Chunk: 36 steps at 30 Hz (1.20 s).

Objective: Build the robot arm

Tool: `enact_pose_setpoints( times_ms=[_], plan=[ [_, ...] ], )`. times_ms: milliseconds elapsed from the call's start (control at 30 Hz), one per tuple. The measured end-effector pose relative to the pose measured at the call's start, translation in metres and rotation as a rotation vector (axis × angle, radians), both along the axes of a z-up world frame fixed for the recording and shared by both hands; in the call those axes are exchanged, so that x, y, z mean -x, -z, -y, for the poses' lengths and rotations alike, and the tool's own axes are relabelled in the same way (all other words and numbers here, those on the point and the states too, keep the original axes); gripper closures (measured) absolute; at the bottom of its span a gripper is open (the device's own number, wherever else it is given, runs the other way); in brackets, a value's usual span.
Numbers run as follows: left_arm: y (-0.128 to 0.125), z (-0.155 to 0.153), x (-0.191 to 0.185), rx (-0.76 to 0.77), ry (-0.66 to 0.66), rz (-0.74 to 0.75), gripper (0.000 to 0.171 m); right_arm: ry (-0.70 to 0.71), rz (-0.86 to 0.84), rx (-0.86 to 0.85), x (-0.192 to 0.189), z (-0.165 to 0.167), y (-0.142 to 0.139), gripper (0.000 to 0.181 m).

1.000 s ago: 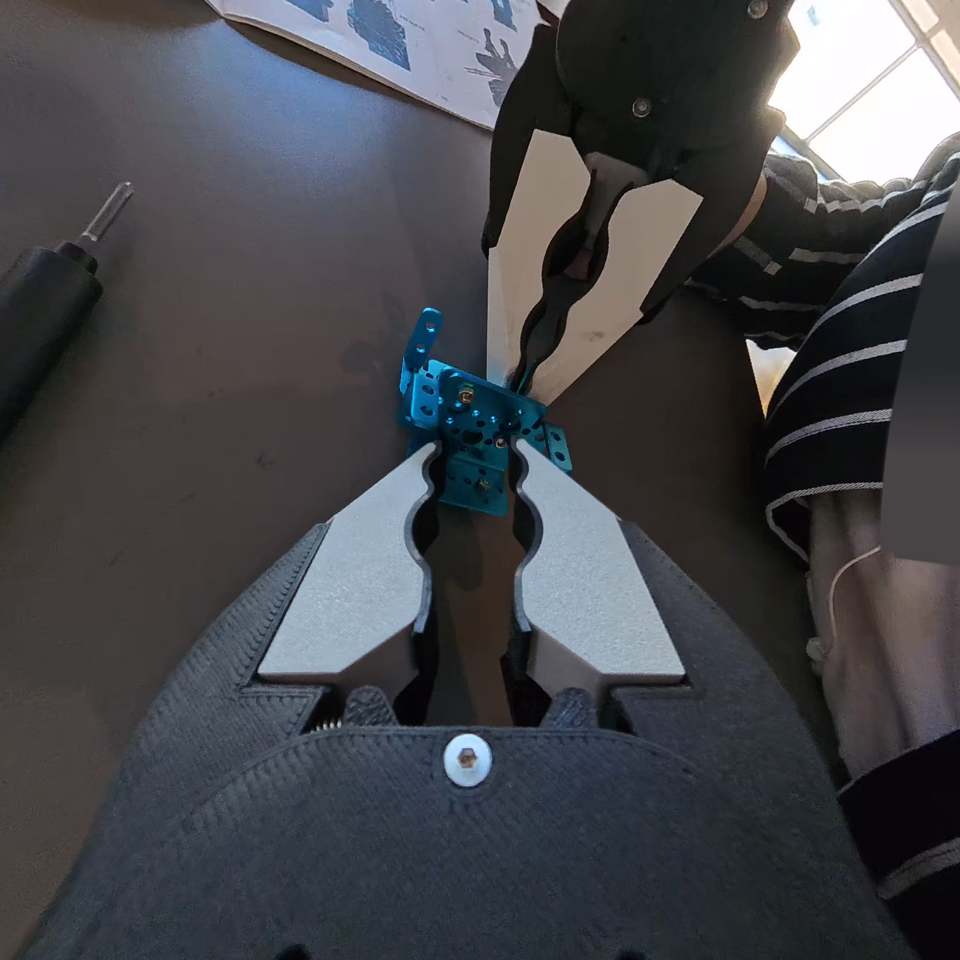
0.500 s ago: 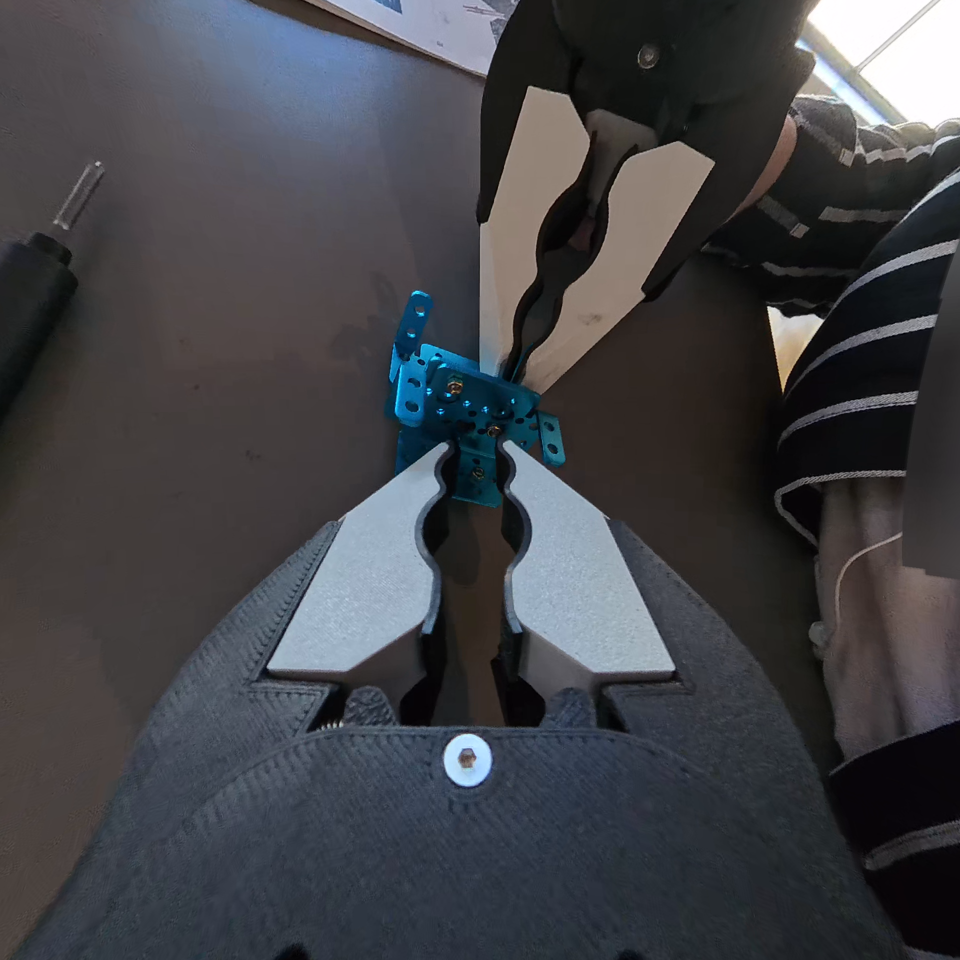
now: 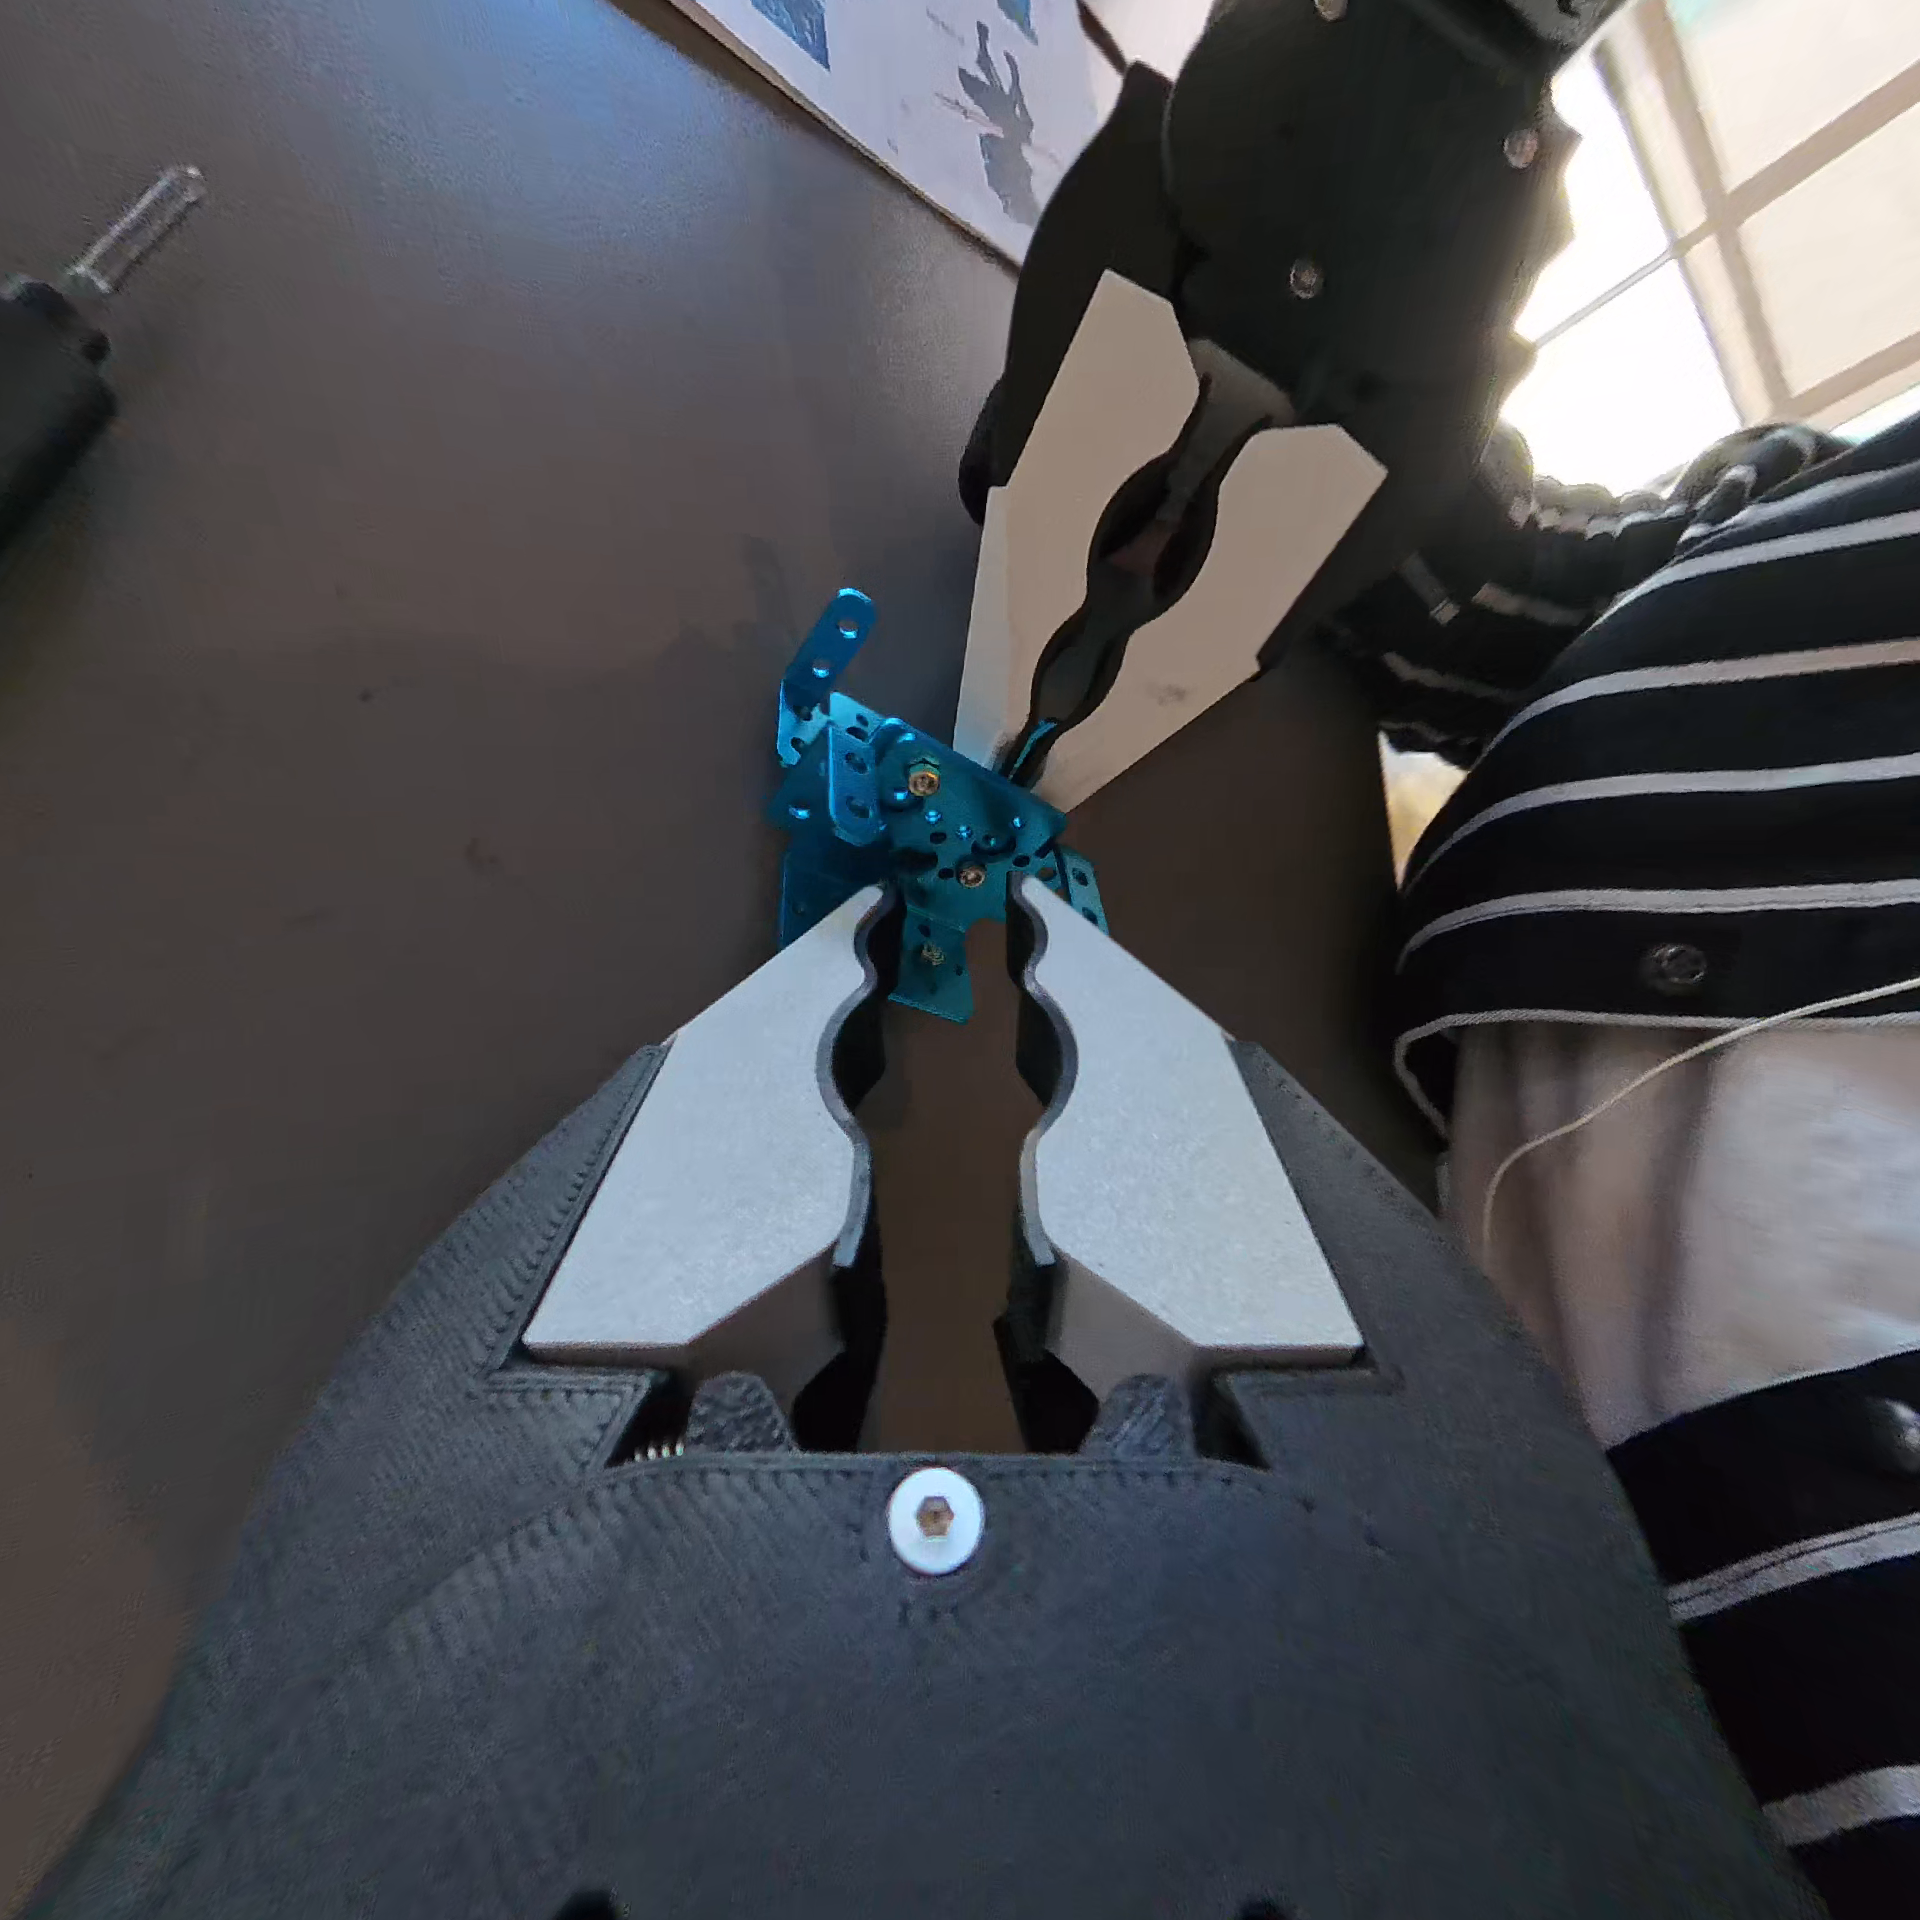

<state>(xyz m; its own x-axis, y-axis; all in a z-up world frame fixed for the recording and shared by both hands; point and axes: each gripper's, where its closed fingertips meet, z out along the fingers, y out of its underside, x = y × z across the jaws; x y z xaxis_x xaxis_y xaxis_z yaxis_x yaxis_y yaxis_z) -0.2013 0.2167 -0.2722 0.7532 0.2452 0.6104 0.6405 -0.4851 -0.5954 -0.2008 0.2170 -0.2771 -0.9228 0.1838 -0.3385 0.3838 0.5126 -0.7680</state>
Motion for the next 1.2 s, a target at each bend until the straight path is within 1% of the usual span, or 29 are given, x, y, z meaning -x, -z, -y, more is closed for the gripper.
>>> enact_pose_setpoints(
  times_ms=[100, 267, 333, 400, 533, 600, 733, 800, 933, 1100, 1167, 1200],
  plan=[
    [0.002, -0.002, 0.001, -0.013, -0.013, 0.033, 0.156, 0.000, 0.001, 0.001, 0.000, 0.000, 0.000, 0.180],
    [0.003, -0.002, 0.001, 0.007, 0.003, -0.001, 0.158, 0.001, 0.002, 0.001, 0.000, 0.000, 0.000, 0.180],
    [0.005, -0.001, -0.002, 0.021, 0.025, -0.022, 0.162, 0.002, 0.001, 0.001, 0.000, 0.000, 0.000, 0.181],
    [0.009, 0.000, -0.002, 0.056, 0.039, -0.064, 0.171, 0.001, 0.001, 0.004, 0.000, 0.000, 0.000, 0.181],
    [0.009, 0.001, -0.002, 0.060, 0.036, -0.065, 0.171, 0.001, 0.000, 0.000, 0.000, 0.000, 0.000, 0.180],
    [0.007, 0.002, -0.002, 0.049, 0.037, -0.063, 0.168, 0.001, -0.002, -0.001, 0.000, 0.000, 0.000, 0.181],
    [-0.003, 0.002, -0.002, -0.018, 0.020, -0.024, 0.158, 0.001, -0.003, -0.001, 0.000, 0.000, 0.000, 0.180],
    [-0.005, 0.001, 0.001, -0.037, -0.005, 0.003, 0.158, 0.001, -0.003, -0.001, 0.000, 0.000, 0.000, 0.180],
    [0.000, -0.001, 0.001, -0.010, -0.007, -0.004, 0.157, 0.001, -0.003, -0.001, 0.000, 0.000, 0.000, 0.180],
    [0.004, -0.001, -0.001, 0.023, 0.005, -0.024, 0.160, 0.002, 0.001, 0.000, 0.000, 0.000, 0.000, 0.180],
    [0.006, 0.000, -0.003, 0.051, 0.024, -0.053, 0.164, 0.003, 0.002, 0.000, 0.000, 0.000, 0.000, 0.180],
    [0.009, 0.001, -0.002, 0.079, 0.022, -0.078, 0.171, 0.000, 0.003, 0.000, 0.000, 0.000, 0.000, 0.180]
  ],
)
